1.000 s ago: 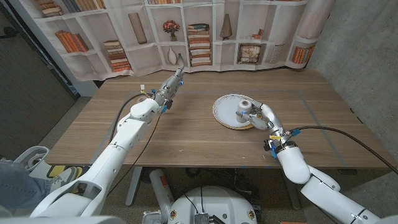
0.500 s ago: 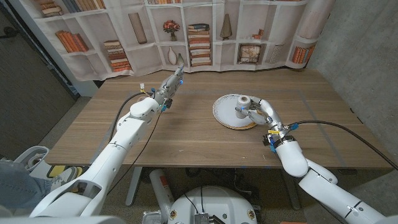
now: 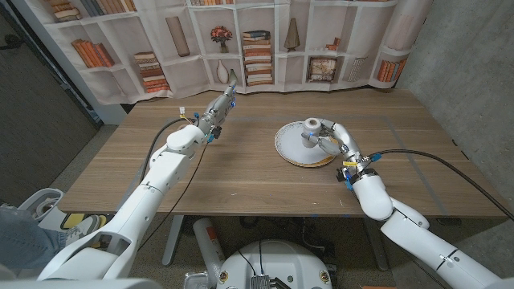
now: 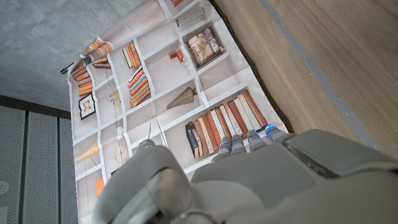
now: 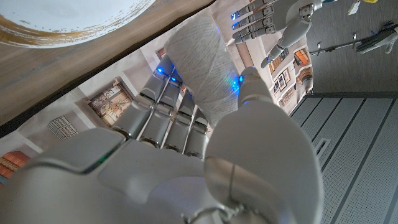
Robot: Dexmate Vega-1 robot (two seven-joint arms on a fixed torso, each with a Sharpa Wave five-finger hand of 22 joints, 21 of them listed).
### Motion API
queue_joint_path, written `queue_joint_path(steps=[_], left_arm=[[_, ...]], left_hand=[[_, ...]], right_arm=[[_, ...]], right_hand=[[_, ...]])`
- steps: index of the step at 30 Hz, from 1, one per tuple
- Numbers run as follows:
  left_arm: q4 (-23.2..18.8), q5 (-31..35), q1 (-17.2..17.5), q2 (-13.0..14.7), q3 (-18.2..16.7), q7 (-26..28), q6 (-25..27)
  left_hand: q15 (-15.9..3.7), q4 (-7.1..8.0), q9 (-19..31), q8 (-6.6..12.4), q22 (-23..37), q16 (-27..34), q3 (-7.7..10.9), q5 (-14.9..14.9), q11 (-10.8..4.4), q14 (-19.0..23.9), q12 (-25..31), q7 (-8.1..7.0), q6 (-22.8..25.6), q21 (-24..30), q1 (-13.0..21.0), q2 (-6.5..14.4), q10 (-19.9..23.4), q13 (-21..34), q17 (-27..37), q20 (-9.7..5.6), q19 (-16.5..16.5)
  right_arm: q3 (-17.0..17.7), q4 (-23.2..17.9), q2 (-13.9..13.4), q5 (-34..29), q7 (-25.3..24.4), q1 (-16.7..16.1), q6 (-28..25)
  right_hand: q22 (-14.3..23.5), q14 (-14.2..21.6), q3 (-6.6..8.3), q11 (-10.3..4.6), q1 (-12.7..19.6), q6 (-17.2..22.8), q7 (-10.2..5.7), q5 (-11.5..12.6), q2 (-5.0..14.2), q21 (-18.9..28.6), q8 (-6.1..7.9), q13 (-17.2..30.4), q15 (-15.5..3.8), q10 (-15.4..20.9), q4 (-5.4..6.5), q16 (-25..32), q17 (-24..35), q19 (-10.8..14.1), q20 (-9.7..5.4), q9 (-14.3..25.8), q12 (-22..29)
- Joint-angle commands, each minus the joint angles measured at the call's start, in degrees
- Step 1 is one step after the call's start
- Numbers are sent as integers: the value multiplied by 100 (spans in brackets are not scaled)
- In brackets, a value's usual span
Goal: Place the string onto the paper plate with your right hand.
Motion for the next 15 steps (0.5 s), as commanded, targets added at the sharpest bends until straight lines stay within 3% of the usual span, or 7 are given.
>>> queue_joint_path(steps=[1, 15], left_arm=[[118, -21, -49, 20, -22, -67, -40], [299, -5, -120, -6, 4, -146, -87]], left_hand=[[23, 3, 16, -5, 26, 16, -35, 21, 19, -244, 12, 14, -15, 50, 32, 37, -42, 13, 25, -5, -407], [23, 0, 16, -5, 26, 17, -51, 21, 24, -244, 11, 19, -14, 49, 41, 46, -45, 13, 26, -2, -412]], right_arm=[[-135, 199, 118, 23, 10, 250, 53], [-337, 438, 260, 74, 123, 587, 26]], right_hand=[[17, 87, -17, -56, 31, 190, -156, -28, 234, 53, -18, 23, -725, 129, 16, -15, 26, 34, -640, 8, 6], [15, 105, -35, -30, 29, 210, -163, -57, 242, 43, -49, 23, -723, 150, 19, -51, 3, 4, -633, 9, -35]])
